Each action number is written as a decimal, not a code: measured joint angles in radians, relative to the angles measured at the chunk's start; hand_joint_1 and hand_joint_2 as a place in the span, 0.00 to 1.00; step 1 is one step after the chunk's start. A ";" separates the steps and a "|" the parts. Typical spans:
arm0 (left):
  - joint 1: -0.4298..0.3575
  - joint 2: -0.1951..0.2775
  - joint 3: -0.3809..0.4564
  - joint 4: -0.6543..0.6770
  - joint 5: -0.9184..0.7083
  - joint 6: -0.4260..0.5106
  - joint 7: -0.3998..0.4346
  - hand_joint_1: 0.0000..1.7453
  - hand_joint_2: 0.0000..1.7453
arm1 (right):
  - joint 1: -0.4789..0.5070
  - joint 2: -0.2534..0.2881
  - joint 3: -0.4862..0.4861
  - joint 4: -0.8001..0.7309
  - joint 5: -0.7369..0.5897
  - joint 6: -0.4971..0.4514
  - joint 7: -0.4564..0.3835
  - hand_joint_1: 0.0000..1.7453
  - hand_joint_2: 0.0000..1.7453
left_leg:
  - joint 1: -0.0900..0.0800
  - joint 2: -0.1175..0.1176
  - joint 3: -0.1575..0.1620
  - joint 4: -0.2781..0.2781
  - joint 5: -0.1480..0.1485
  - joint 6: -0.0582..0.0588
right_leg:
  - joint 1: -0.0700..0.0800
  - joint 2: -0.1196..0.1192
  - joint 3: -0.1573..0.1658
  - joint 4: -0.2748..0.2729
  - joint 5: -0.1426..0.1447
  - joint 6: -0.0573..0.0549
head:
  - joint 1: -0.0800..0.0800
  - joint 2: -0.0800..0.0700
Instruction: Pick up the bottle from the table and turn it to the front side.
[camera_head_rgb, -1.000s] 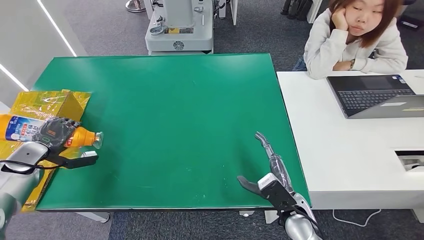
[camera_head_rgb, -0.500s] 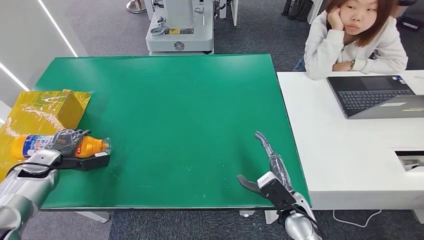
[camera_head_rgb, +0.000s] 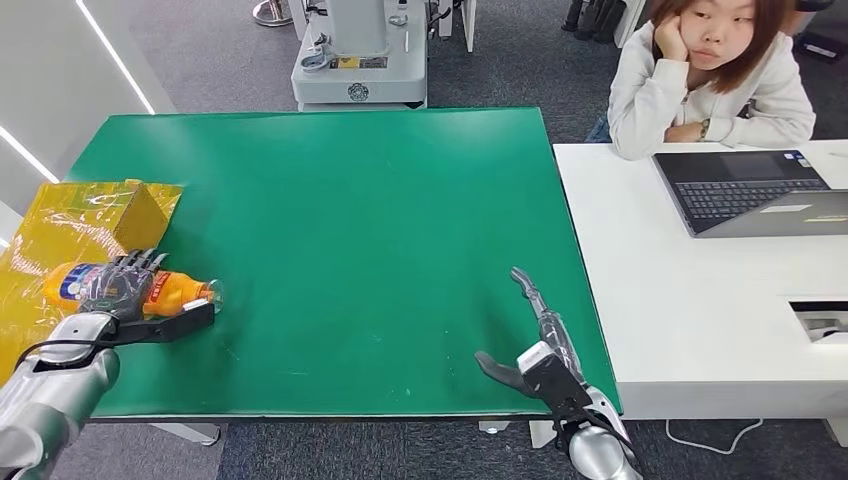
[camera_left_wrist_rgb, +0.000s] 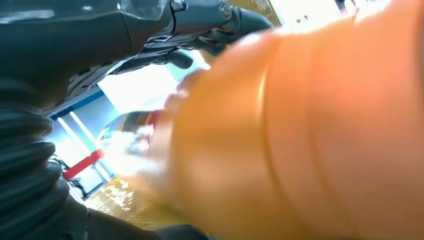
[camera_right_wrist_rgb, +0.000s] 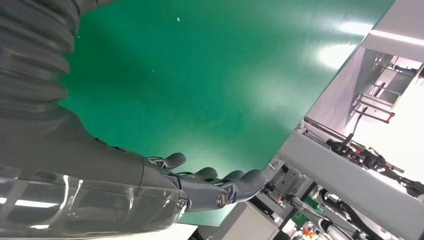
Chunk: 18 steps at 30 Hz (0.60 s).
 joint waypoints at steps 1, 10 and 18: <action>0.006 -0.003 0.012 0.000 0.012 0.020 -0.010 0.00 1.00 | 0.000 0.000 0.000 0.003 -0.001 0.000 -0.001 0.00 1.00 | 0.000 0.000 0.000 0.000 0.000 0.000 | 0.000 0.000 0.000 0.000 0.000 0.000 | 0.000 0.000; 0.056 -0.127 0.254 -0.008 0.417 0.194 -0.335 0.00 1.00 | -0.001 0.001 -0.010 0.014 -0.005 0.007 -0.001 0.00 1.00 | 0.000 -0.001 -0.001 0.001 0.000 0.000 | 0.000 -0.001 0.000 -0.001 0.000 0.000 | 0.000 0.000; 0.064 -0.262 0.441 -0.084 0.591 0.241 -0.555 0.00 1.00 | -0.035 0.006 -0.017 0.045 -0.027 0.020 0.002 0.00 1.00 | 0.000 -0.001 -0.001 0.001 0.000 0.000 | 0.000 -0.001 0.000 -0.001 0.001 0.001 | 0.000 0.000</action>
